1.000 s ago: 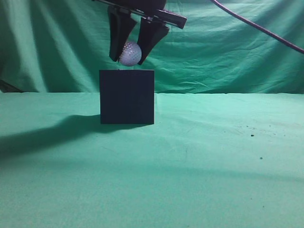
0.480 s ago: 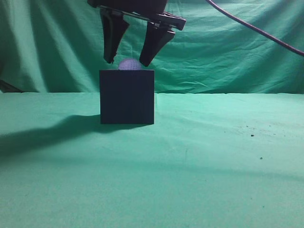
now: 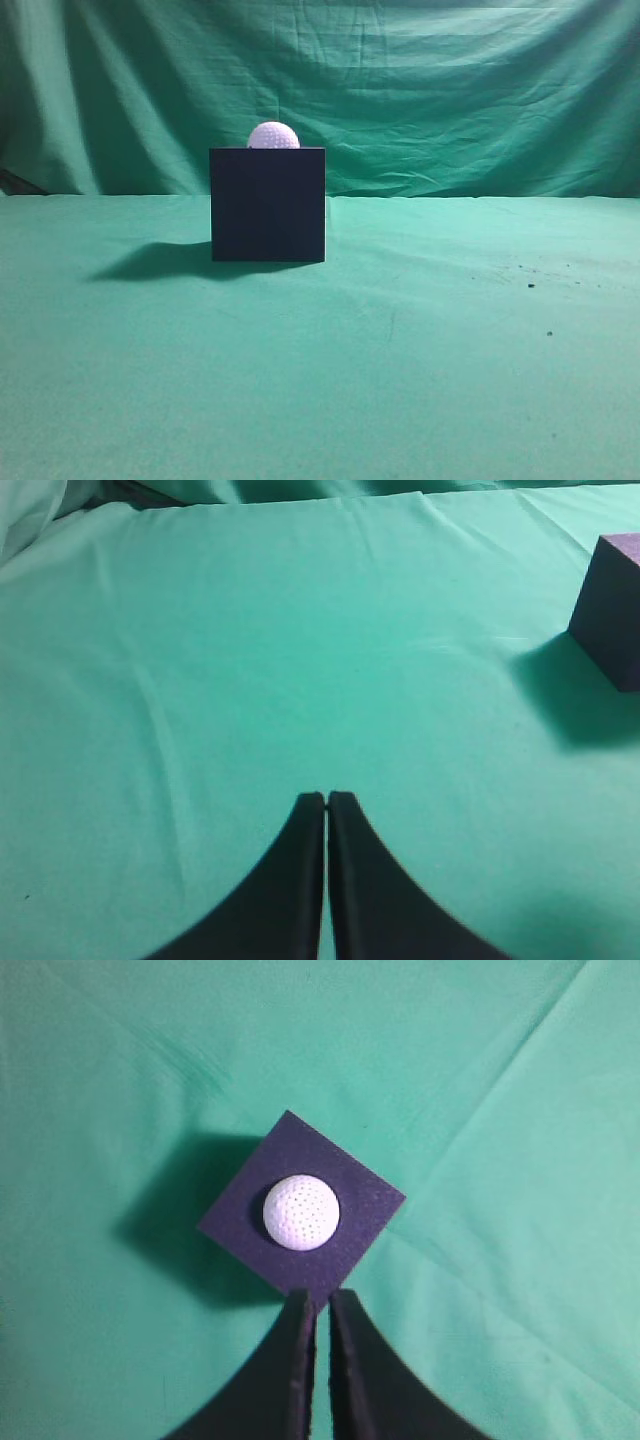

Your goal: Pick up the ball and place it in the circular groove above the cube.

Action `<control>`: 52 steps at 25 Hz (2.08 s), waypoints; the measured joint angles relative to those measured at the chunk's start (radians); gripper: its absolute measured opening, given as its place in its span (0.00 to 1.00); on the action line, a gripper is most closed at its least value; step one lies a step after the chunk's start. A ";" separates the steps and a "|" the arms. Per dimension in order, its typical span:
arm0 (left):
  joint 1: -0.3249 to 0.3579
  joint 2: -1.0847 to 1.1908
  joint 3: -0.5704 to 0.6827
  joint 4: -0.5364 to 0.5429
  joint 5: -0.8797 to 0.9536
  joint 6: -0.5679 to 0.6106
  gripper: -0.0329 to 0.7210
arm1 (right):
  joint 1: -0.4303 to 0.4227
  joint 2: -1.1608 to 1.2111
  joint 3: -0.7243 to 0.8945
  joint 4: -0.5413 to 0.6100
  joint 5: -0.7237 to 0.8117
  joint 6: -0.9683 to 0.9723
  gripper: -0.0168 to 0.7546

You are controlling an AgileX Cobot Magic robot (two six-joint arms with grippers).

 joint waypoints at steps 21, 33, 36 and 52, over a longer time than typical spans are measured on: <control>0.000 0.000 0.000 0.000 0.000 0.000 0.04 | 0.000 -0.845 0.719 0.068 -0.198 0.040 0.02; 0.000 0.000 0.000 0.000 0.000 0.000 0.04 | 0.000 -1.301 0.948 0.079 -0.233 -0.024 0.02; 0.000 0.000 0.000 0.000 0.000 0.000 0.04 | 0.000 -1.381 1.062 0.070 -0.313 -0.029 0.02; 0.000 0.000 0.000 0.000 0.000 0.000 0.04 | -0.572 -1.821 1.757 0.059 -0.840 -0.039 0.02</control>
